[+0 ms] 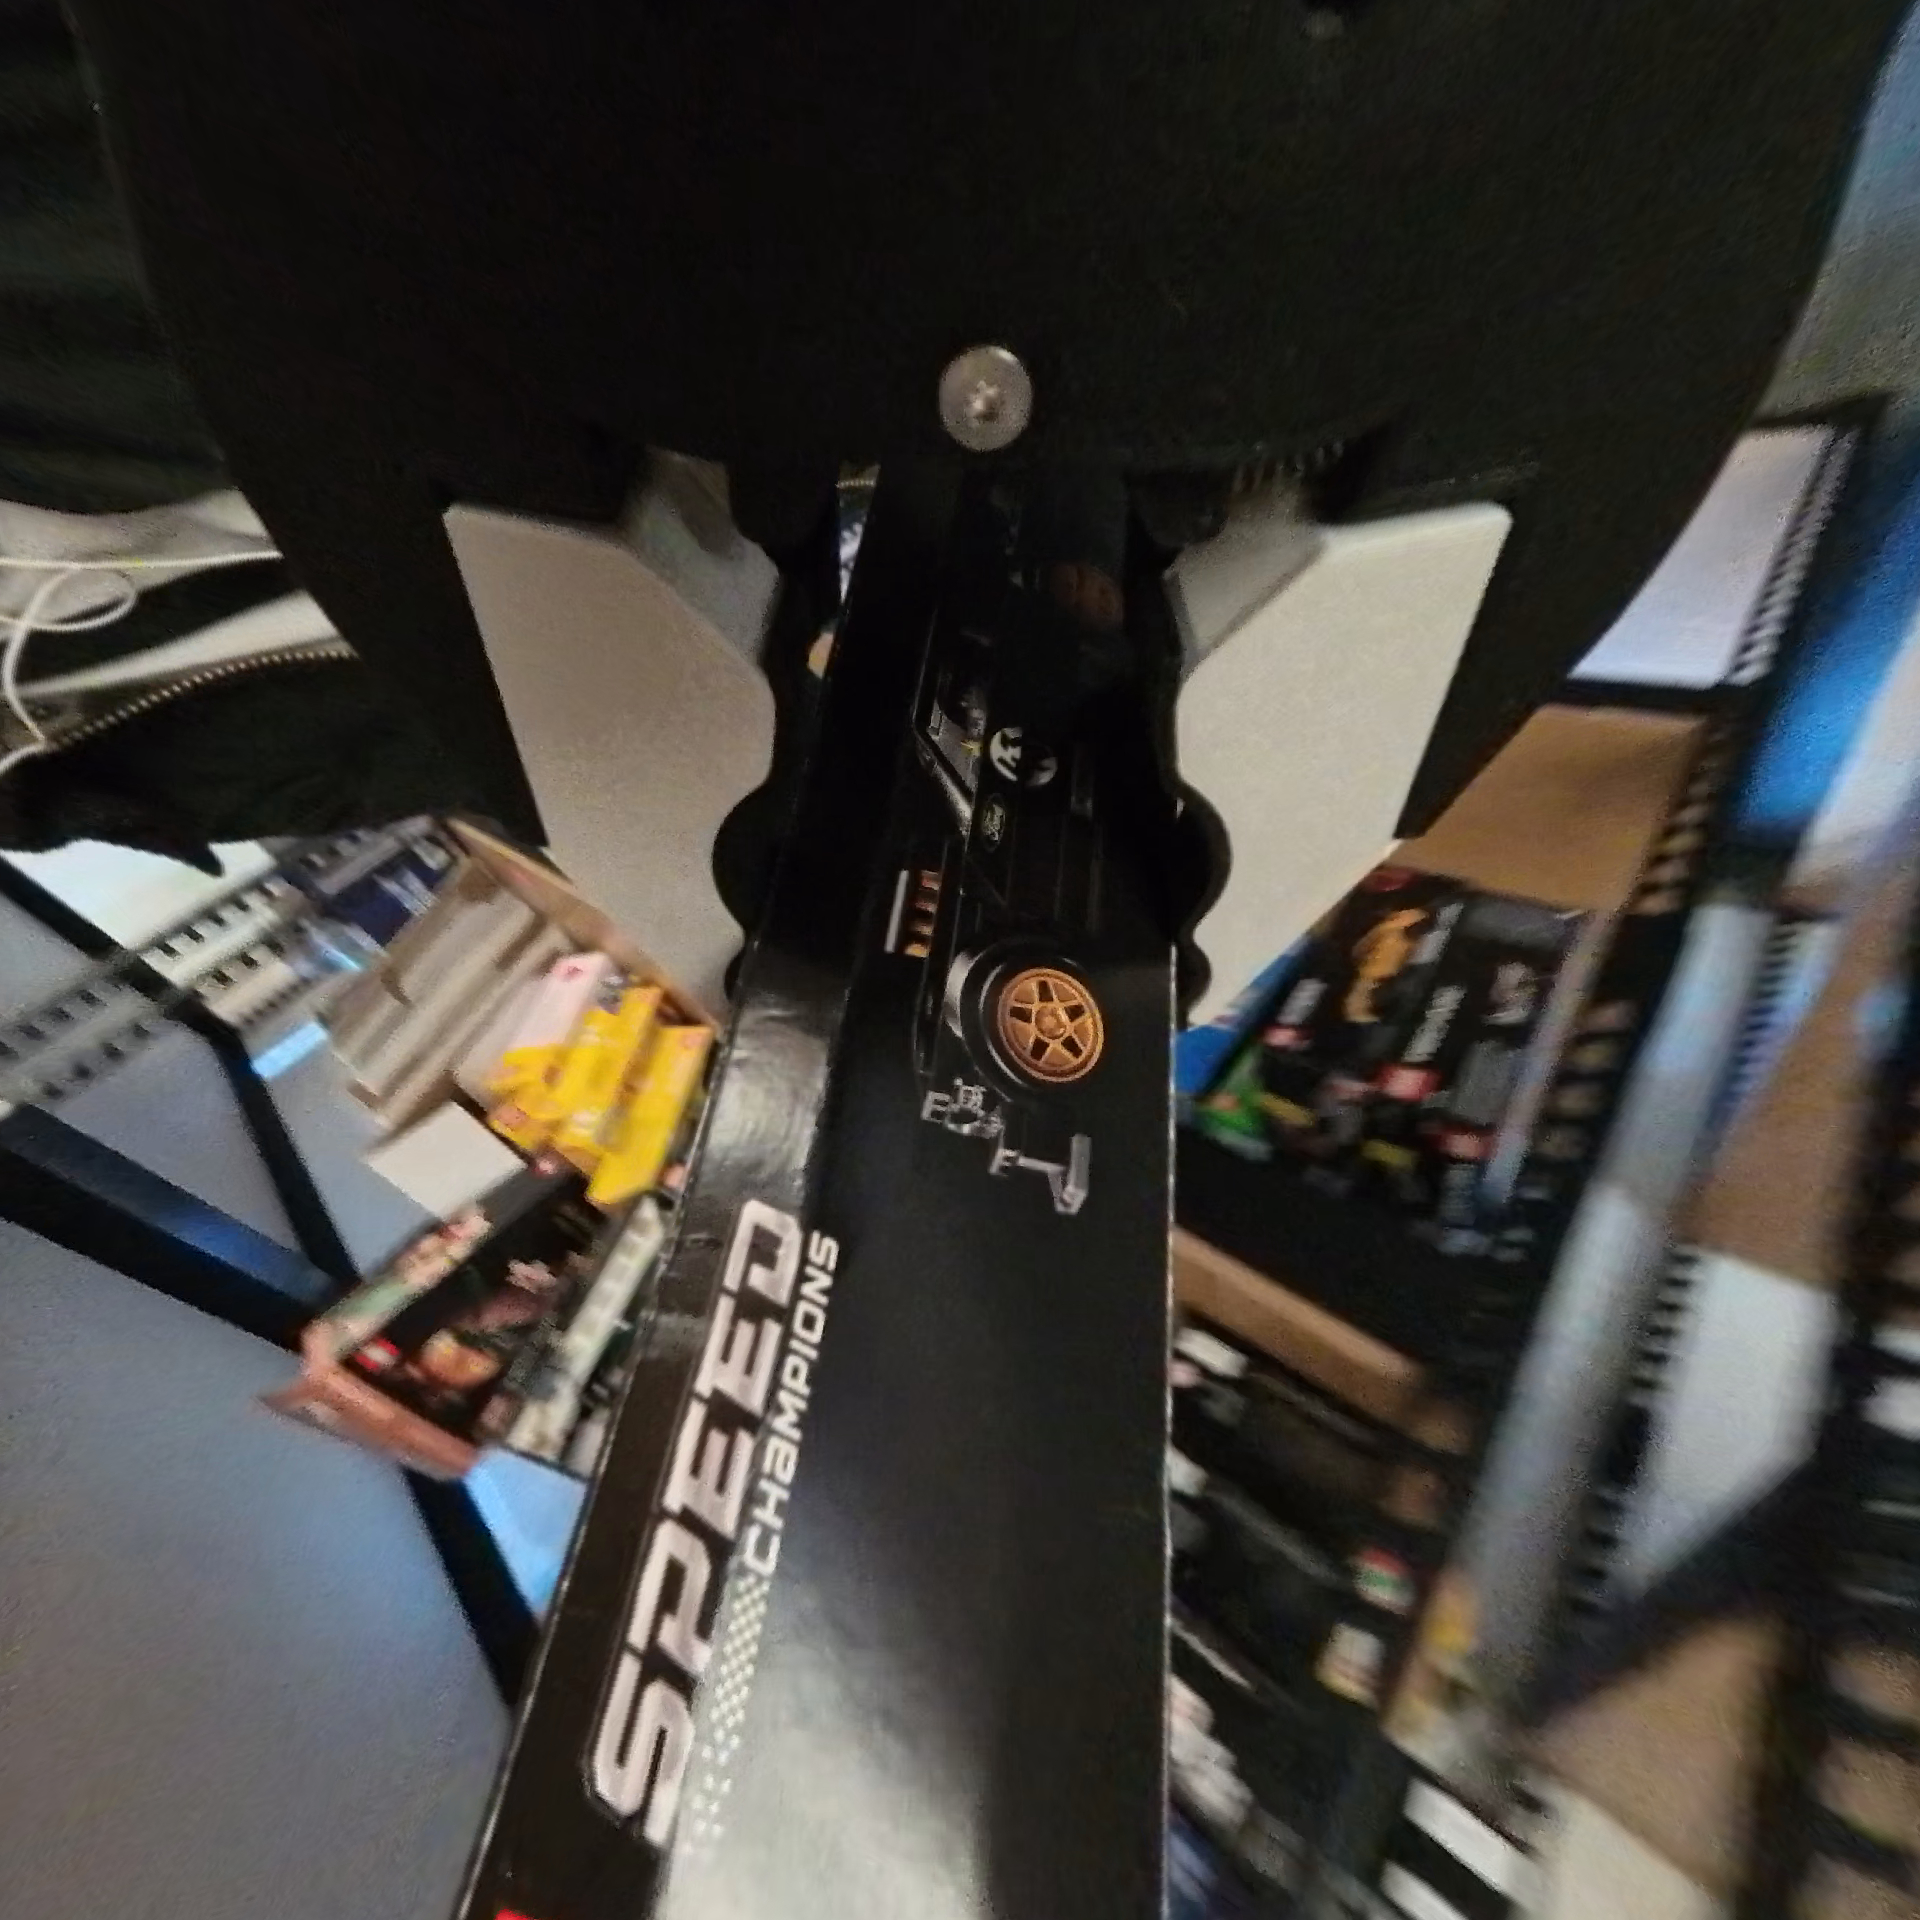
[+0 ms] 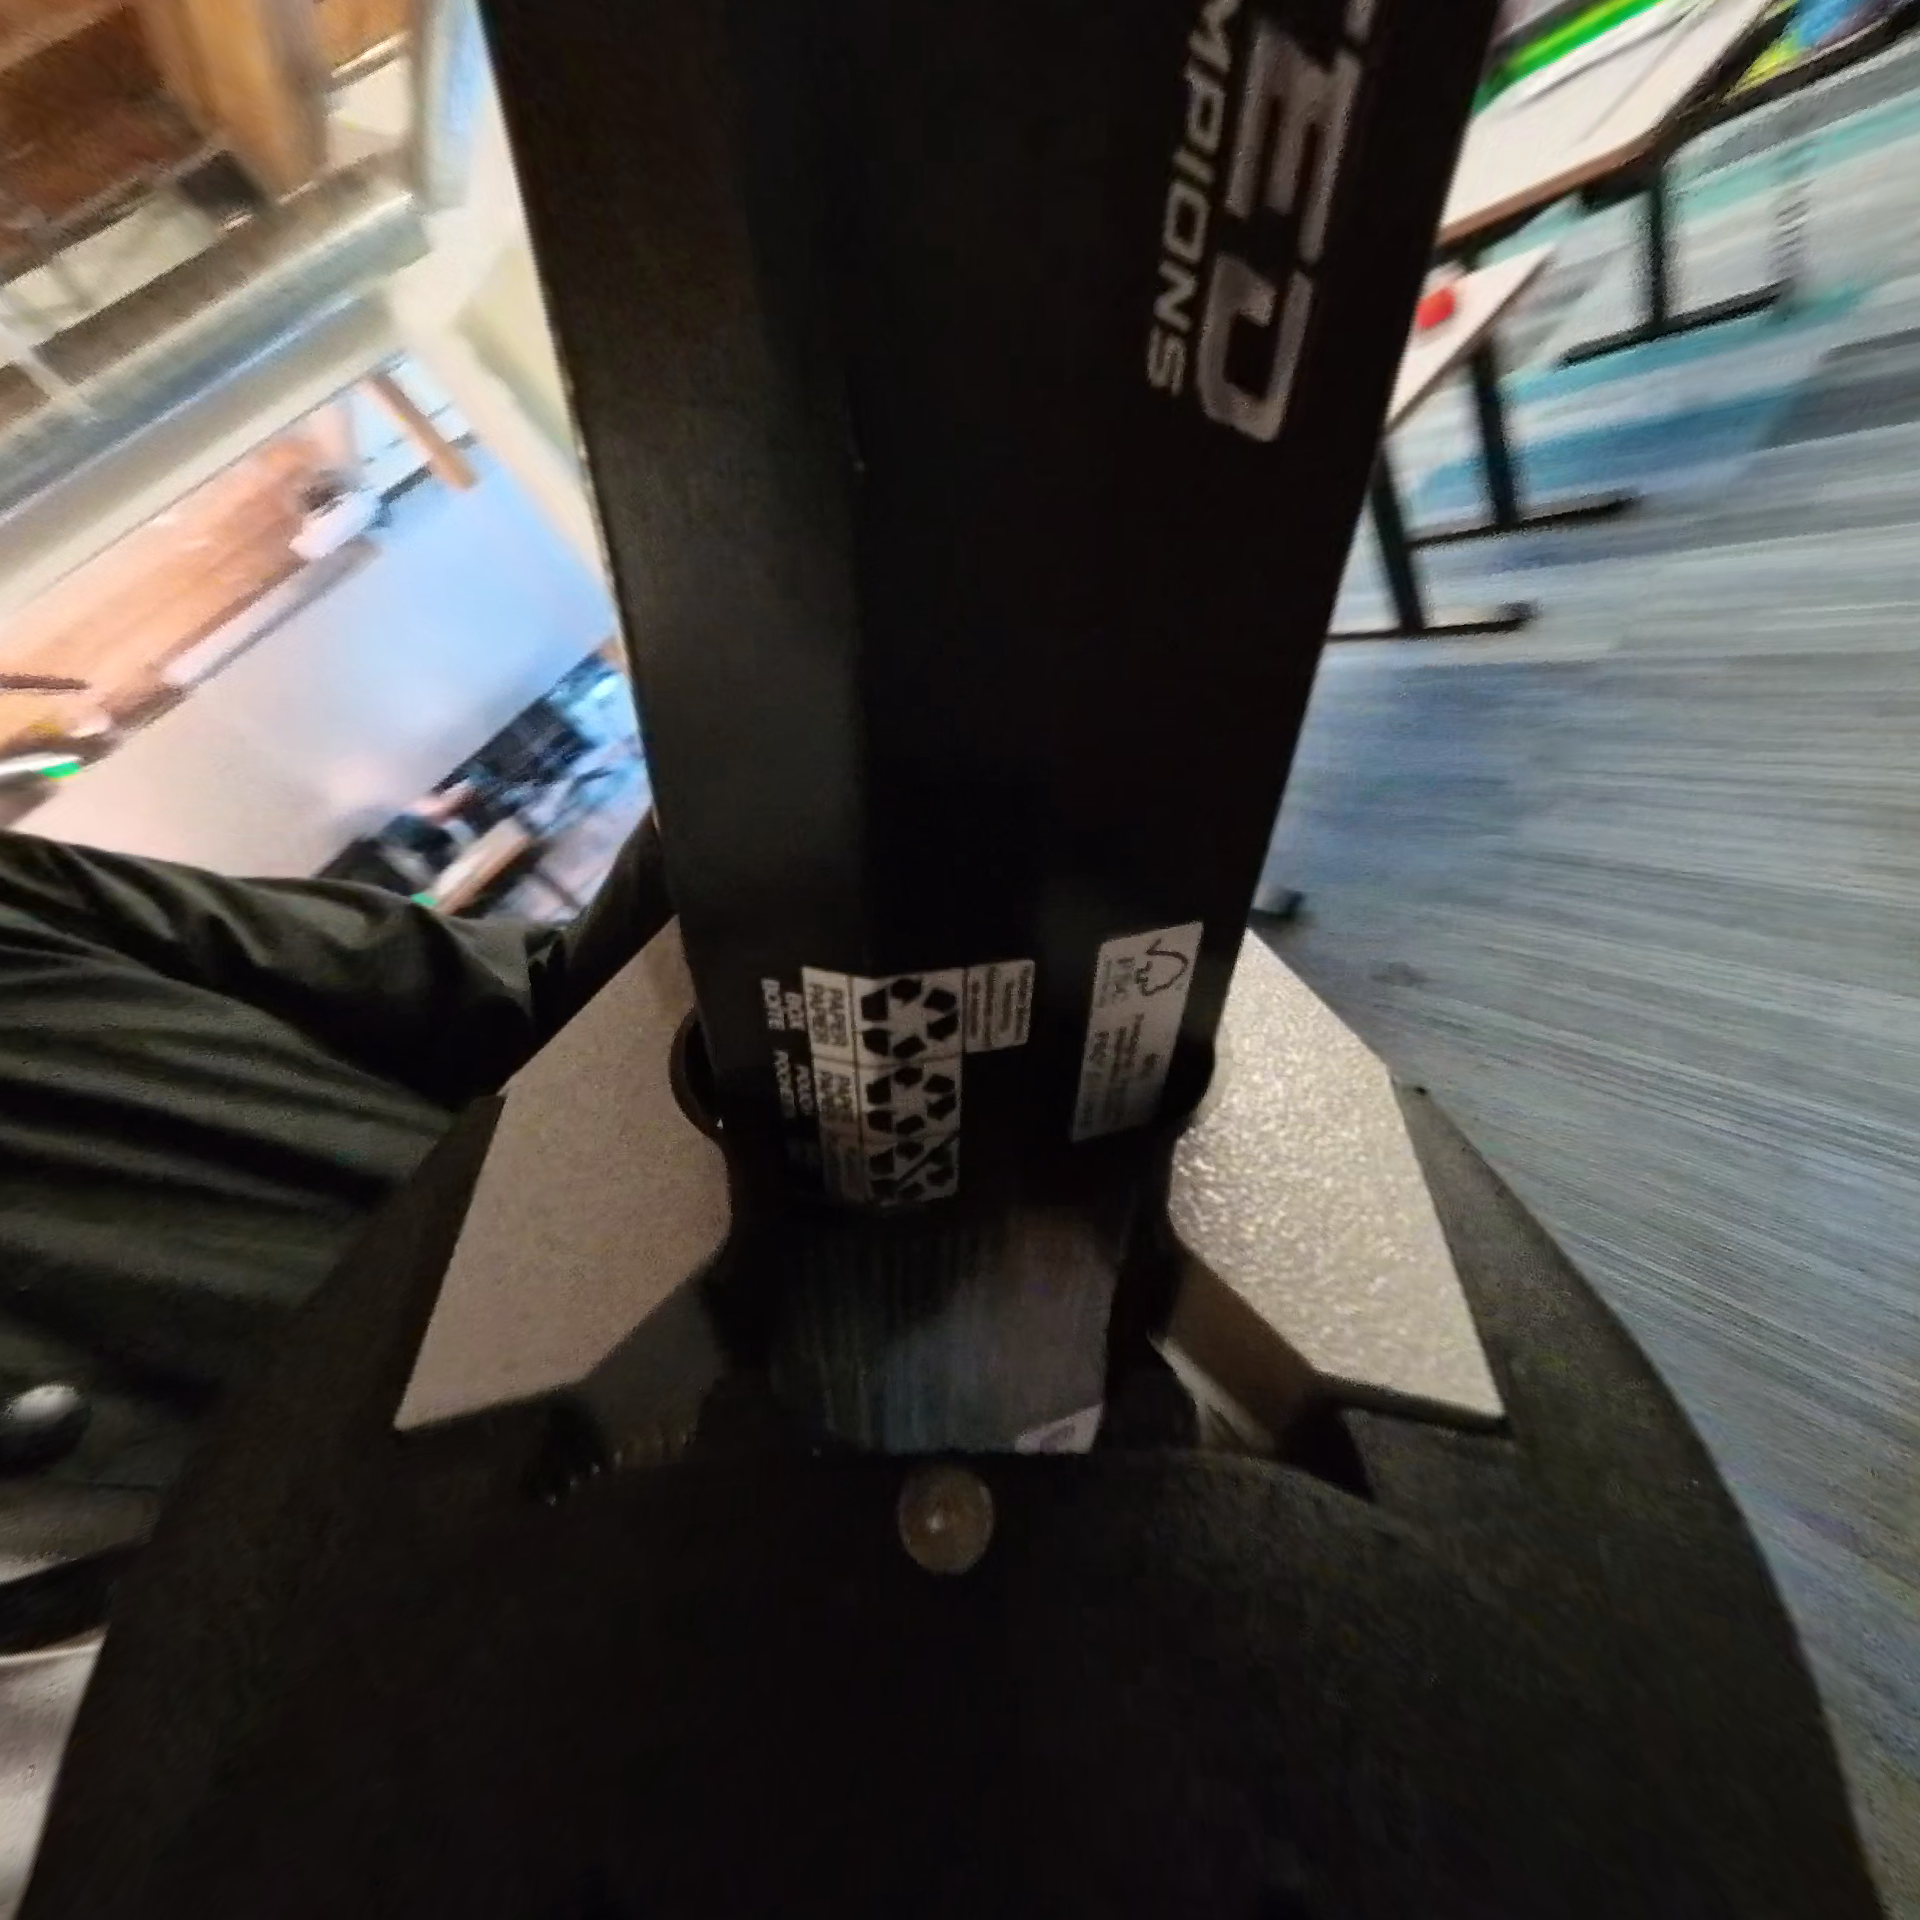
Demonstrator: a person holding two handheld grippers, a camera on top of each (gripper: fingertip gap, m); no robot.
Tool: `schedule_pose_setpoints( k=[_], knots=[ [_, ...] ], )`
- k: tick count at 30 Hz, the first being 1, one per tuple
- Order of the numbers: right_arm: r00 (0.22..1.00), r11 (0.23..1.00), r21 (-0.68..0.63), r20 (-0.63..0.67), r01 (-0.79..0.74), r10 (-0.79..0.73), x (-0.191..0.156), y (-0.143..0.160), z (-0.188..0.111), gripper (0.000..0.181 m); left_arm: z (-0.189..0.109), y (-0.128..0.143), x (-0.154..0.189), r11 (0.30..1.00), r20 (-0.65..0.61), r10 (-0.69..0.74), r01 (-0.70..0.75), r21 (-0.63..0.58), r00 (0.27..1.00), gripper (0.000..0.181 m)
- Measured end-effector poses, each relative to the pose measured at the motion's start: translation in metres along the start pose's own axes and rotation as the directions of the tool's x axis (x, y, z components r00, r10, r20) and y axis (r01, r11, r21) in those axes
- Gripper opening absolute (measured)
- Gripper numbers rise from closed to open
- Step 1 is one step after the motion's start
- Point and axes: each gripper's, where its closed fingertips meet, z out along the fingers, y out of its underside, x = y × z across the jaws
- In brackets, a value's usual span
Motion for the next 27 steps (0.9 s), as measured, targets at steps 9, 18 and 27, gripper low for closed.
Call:
schedule_pose_setpoints(
  k=[9,18,27],
  knots=[
    [0.911,0.987,-0.161,0.411,0.032,0.038,0.054,-0.011,0.296,0.084,-0.269,-0.03,-0.132,0.988,0.363,-0.05,-0.007,0.153,0.931,0.075],
    [0.846,0.955,-0.292,0.519,0.046,0.118,0.112,-0.067,0.498,0.084,-0.444,-0.117,-0.24,0.947,0.488,-0.139,-0.028,0.319,0.862,0.074],
    [0.835,0.916,-0.394,0.528,0.077,0.157,0.261,-0.148,0.614,0.085,-0.507,-0.223,-0.405,0.923,0.486,-0.184,-0.021,0.385,0.854,0.074]
  ],
)
